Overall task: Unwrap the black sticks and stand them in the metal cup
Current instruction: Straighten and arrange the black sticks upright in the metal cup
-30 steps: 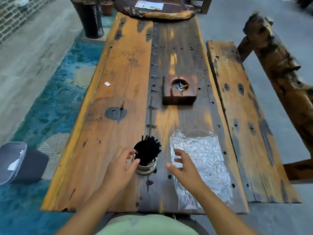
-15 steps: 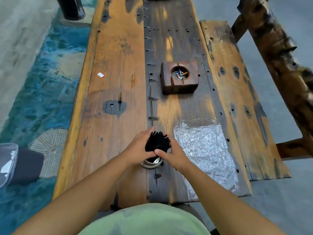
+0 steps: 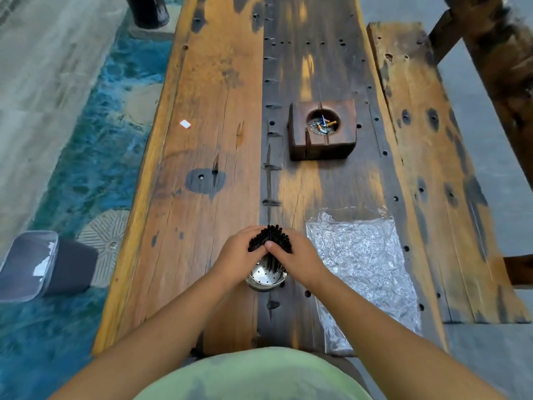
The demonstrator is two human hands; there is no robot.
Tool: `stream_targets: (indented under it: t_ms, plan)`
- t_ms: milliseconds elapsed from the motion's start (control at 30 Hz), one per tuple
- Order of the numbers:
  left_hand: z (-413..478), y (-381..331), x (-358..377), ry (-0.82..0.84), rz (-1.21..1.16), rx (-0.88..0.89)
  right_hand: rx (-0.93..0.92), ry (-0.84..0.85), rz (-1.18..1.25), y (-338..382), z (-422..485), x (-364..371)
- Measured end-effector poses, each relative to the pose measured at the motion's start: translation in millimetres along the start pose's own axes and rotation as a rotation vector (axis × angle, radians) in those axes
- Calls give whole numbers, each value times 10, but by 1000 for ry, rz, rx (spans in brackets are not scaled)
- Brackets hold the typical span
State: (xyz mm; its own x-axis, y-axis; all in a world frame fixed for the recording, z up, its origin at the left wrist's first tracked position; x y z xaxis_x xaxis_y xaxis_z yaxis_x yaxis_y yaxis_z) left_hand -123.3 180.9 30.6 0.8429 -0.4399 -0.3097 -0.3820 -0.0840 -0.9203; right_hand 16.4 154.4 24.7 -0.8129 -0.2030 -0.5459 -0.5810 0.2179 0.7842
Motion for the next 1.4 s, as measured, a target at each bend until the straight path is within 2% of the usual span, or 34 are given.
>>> stream_targets:
  t_ms: [233, 333, 433, 600, 733, 1167, 1233, 1400]
  plan:
    - [-28, 142, 8, -44, -293, -207, 116, 88, 173, -74, 10, -35]
    - [-38, 186, 27, -2, -332, -207, 97, 118, 199, -113, -24, -24]
    - [-50, 211, 61, 49, -318, -196, 64, 129, 169, -119, -87, -24]
    - [27, 208, 38, -35, -201, -194, 16, 51, 64, -66, -43, -49]
    - [29, 193, 9, -99, -202, -182, -1, -13, -72, -67, -12, -68]
    - [44, 219, 51, -48, -225, -214, 33, -27, 77, 131, 23, -187]
    - [68, 214, 81, -12, -212, -212, 8, -42, 47, 208, 80, -230]
    - [98, 194, 76, -63, -165, -237, 3, -24, -34, 297, 185, -232]
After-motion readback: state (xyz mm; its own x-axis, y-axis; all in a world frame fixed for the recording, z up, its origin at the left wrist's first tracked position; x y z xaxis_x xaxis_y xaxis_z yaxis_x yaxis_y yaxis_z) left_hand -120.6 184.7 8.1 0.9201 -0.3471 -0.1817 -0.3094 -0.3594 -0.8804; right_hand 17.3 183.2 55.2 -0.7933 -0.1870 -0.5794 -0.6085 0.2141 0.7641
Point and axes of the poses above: each hand's wrist, its own z-axis towards the middle knuckle, its own x-axis out of the palm, y = z × x, the point moved 6 cm from there along z, towards the middle knuckle, and after that the axes turned 6 degrees about -z, right-handed, at the moved point
